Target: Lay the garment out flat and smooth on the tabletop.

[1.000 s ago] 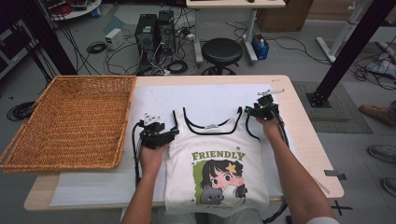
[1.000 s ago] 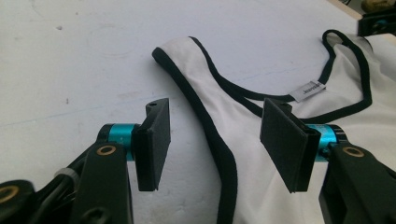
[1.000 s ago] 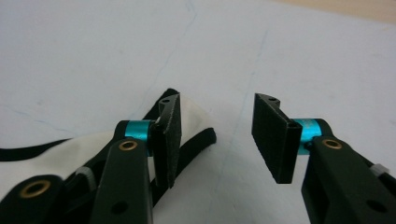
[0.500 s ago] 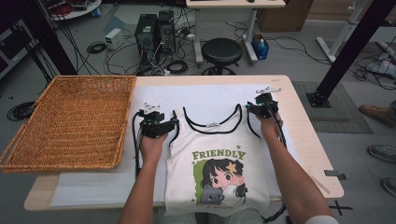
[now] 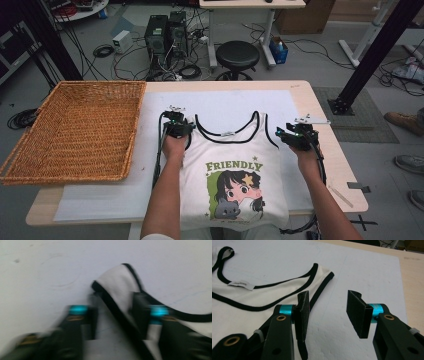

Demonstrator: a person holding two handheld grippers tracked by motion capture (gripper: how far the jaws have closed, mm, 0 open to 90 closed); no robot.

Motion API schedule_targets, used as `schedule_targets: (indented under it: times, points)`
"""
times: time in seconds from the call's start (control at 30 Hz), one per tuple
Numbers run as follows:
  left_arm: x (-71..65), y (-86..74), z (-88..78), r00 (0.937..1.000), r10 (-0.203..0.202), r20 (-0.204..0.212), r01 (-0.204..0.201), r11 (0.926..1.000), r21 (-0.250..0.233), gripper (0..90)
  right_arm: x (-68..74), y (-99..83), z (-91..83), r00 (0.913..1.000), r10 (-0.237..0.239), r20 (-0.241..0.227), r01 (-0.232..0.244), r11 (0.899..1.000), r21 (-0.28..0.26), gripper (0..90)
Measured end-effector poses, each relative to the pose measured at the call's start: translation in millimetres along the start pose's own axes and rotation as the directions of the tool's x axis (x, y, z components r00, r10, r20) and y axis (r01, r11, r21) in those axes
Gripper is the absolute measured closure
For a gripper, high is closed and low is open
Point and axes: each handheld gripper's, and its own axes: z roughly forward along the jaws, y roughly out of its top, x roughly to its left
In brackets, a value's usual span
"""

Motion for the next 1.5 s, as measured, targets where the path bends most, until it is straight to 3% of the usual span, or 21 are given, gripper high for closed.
schedule_targets:
  times: [0.03,0.13,0.23,0.3,0.4,0.53,0.73,0.83,0.87,0.9,0.93,0.97,1.0,1.03,1.1,1.17,1.23,1.27,1.37,1.4,1.5]
  points:
    - [1.2,1.8,0.1,0.9999,-0.002,-0.011,0.002,0.9999,-0.014,86.6,-0.3,-1.4,-0.8,1.0,0.008,-0.005,-0.008,1.0,-0.001,54.3]
    - [11.7,9.1,-1.2,0.9964,-0.072,-0.044,0.069,0.9952,-0.07,86.8,0.9,-4.3,-2.5,1.0,0.007,-0.004,-0.007,1.0,0.001,54.4]
    - [11.8,11.4,0.7,0.9978,-0.035,-0.057,0.03,0.9964,-0.08,83.5,1.3,-6.9,-3.9,0.9999,0.017,-0.001,-0.017,1.0,-0.001,54.4]
    - [12.3,11.0,0.0,0.9955,-0.062,-0.072,0.058,0.9964,-0.062,56.0,1.0,-9.1,-2.4,0.9999,0.016,0.001,-0.016,1.0,0.015,53.7]
    - [17.3,9.5,-12.6,0.9924,-0.115,-0.045,0.113,0.9927,-0.043,45.9,0.8,-13.1,-3.1,0.9994,0.034,-0.003,-0.034,0.999,0.027,51.4]
    - [16.7,-2.5,-41.2,0.9921,-0.125,0.011,0.125,0.9913,-0.042,45.7,1.7,-19.3,-7.1,0.9986,0.045,-0.026,-0.044,0.998,0.047,47.8]
    - [3.3,-42.7,-78.5,0.987,-0.134,0.089,0.137,0.9899,-0.036,45.7,3.9,-29.5,-1.8,0.9922,0.105,-0.068,-0.096,0.988,0.122,51.9]
    - [-1.5,-57.5,-80.7,0.9849,-0.135,0.109,0.132,0.9908,0.027,46.2,17.4,-29.3,6.0,0.989,0.086,-0.12,-0.068,0.986,0.149,54.7]
    - [-1.7,-60.8,-79.3,0.9819,-0.138,0.129,0.133,0.9899,0.05,48.9,21.9,-29.3,9.8,0.9919,0.057,-0.114,-0.037,0.984,0.173,56.7]
    - [-3.6,-63.3,-79.2,0.9865,-0.11,0.121,0.105,0.9932,0.05,60.8,26.5,-30.2,12.9,0.9963,0.002,-0.086,0.014,0.982,0.187,63.5]
    - [-5.5,-64.1,-80.6,0.9949,-0.059,0.082,0.055,0.9974,0.046,71.7,29.3,-30.2,12.8,0.9973,-0.038,-0.063,0.048,0.983,0.175,73.7]
    - [-4.5,-63.8,-80.5,0.9964,-0.052,0.067,0.049,0.9977,0.046,82.5,29.4,-28.9,13.0,0.9968,-0.044,-0.066,0.055,0.983,0.176,81.9]
    - [-2.1,-63.4,-81.0,0.9973,-0.068,0.029,0.067,0.997,0.039,83.4,30.5,-27.4,13.1,0.9966,-0.08,-0.02,0.082,0.981,0.178,84.7]
    - [2.1,-63.6,-81.5,0.9941,-0.108,-0.005,0.108,0.994,0.014,83.8,29.4,-26.5,13.9,0.9952,-0.097,0.006,0.095,0.981,0.167,85.3]
    - [7.9,-65.1,-80.1,0.9866,-0.163,0.011,0.163,0.9866,0.015,83.7,23.7,-24.8,15.1,0.9966,-0.072,0.04,0.065,0.987,0.148,85.4]
    - [5.9,-65.4,-81.0,0.99,-0.14,0.017,0.14,0.9901,0.013,79.5,20.0,-24.3,16.2,0.999,-0.037,0.025,0.033,0.988,0.15,82.1]
    - [3.9,-64.5,-85.6,0.983,-0.18,0.035,0.18,0.9836,0.011,55.6,21.3,-24.2,13.6,0.9995,-0.019,0.024,0.016,0.99,0.14,67.0]
    - [3.5,-64.9,-89.0,0.9811,-0.189,0.042,0.189,0.982,0.005,50.3,21.1,-23.8,8.1,0.9996,0.005,0.029,-0.009,0.992,0.124,64.7]
    - [0.5,-69.2,-101.1,0.9806,-0.188,0.054,0.19,0.9817,-0.019,48.3,20.6,-25.3,-12.7,0.9993,0.035,0.009,-0.036,0.997,0.068,61.3]
    - [-4.0,-77.6,-113.2,0.9754,-0.199,0.094,0.203,0.9787,-0.032,48.2,20.9,-27.3,-20.3,0.999,0.044,-0.003,-0.044,0.997,0.057,59.7]
    - [-13.3,-89.5,-125.8,0.9695,-0.206,0.132,0.213,0.9761,-0.041,48.5,26.5,-40.9,-42.3,0.997,0.052,-0.057,-0.049,0.997,0.057,56.6]
